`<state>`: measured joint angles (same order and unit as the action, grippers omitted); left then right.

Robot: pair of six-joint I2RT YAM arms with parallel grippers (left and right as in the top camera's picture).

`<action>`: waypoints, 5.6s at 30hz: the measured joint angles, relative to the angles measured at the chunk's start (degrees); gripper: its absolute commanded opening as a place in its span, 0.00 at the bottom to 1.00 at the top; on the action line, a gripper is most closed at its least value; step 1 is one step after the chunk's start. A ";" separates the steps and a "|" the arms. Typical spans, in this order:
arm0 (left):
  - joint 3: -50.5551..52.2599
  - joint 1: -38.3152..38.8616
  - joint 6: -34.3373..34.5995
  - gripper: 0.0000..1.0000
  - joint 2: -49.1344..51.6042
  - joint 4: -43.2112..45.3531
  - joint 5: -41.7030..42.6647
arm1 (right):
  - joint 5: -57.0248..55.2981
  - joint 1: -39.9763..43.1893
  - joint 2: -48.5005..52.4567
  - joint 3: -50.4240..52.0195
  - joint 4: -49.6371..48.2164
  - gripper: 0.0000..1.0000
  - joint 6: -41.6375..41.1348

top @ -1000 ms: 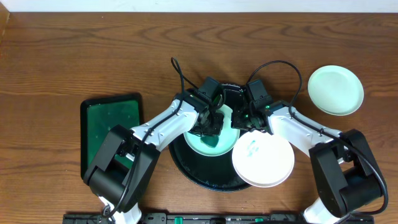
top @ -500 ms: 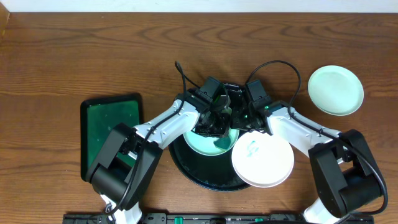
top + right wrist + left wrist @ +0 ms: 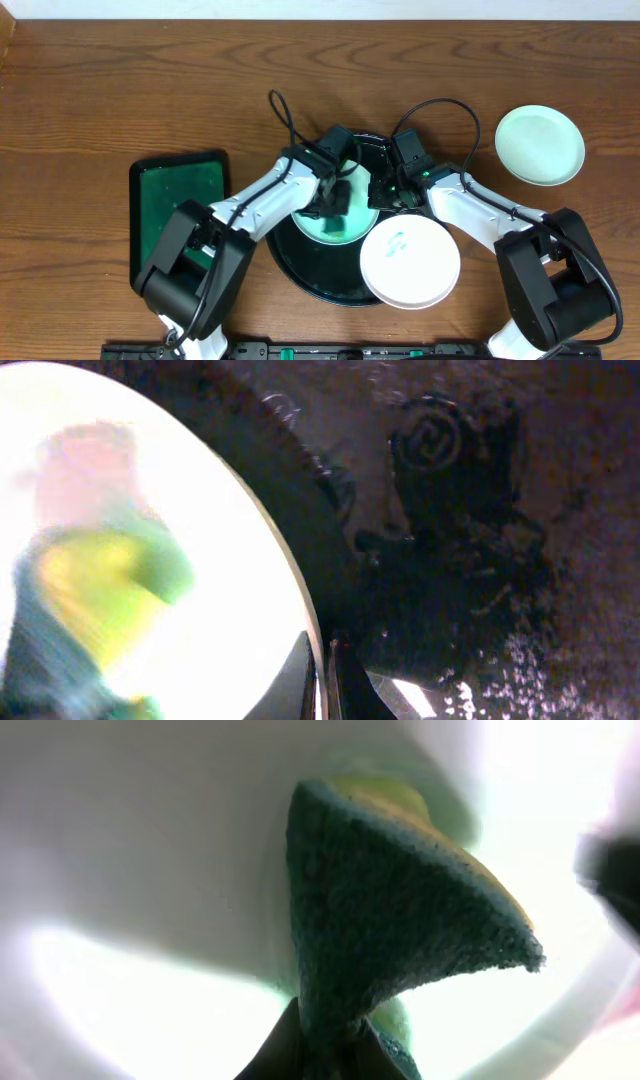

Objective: Clean dirty plates on tray and stack at the side
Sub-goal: 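Keep scrubbing the pink plate with the sponge while right gripper holds it, then wipe the pink plate's lower edge with the sponge in the left gripper, then carry the sponge back with the left gripper into the green basin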

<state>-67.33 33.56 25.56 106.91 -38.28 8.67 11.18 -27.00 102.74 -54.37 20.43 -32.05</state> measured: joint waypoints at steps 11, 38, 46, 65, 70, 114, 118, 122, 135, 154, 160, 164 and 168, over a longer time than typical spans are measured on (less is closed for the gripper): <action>-0.04 -4.55 3.15 0.07 -0.20 -2.99 -14.14 | 1.40 -0.07 0.02 -0.22 1.25 0.01 -0.63; 1.79 -7.54 -13.94 0.07 0.63 29.55 2.16 | 2.82 0.33 0.02 -0.81 4.55 0.01 -0.33; 1.79 -7.58 -17.09 0.07 0.74 32.41 1.11 | 2.80 0.33 0.02 -0.83 4.52 0.01 0.74; -0.87 -7.21 -21.53 0.07 0.28 13.81 -5.68 | 3.26 0.31 0.28 -1.07 4.39 0.01 2.38; -0.52 -7.21 -21.55 0.07 -1.55 8.83 -5.51 | 3.28 0.31 0.37 -1.07 4.39 0.01 3.04; 6.91 -4.13 -1.73 0.07 -0.42 11.34 33.59 | 4.28 0.46 0.37 -1.07 4.87 0.01 3.19; 6.88 -3.98 -1.53 0.07 0.85 12.04 34.25 | 4.31 0.46 0.37 -1.07 4.90 0.01 3.19; 6.45 -4.00 -1.51 0.07 2.58 12.17 33.59 | 4.31 0.46 0.37 -1.07 5.16 0.01 3.19; 5.57 -10.51 -0.90 0.07 2.80 5.77 28.48 | 4.33 0.46 0.37 -1.07 5.40 0.01 3.19; 3.58 -12.44 -3.69 0.07 -1.88 1.14 1.66 | 4.63 0.46 0.37 -1.07 5.40 0.01 3.19; 3.74 -11.80 -5.49 0.07 -4.46 1.07 -3.37 | 6.27 0.35 0.61 -1.07 5.31 0.01 3.19; 4.00 -11.65 -5.73 0.07 -9.22 -1.57 -8.39 | 6.43 0.35 0.61 -1.07 5.35 0.01 3.19; 4.11 -11.61 -5.68 0.07 -15.06 -5.07 -12.87 | 6.43 0.35 0.61 -1.07 5.35 0.01 3.19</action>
<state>-63.22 21.96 19.88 91.85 -43.35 -4.21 17.61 -26.65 103.35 -55.44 25.78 -28.86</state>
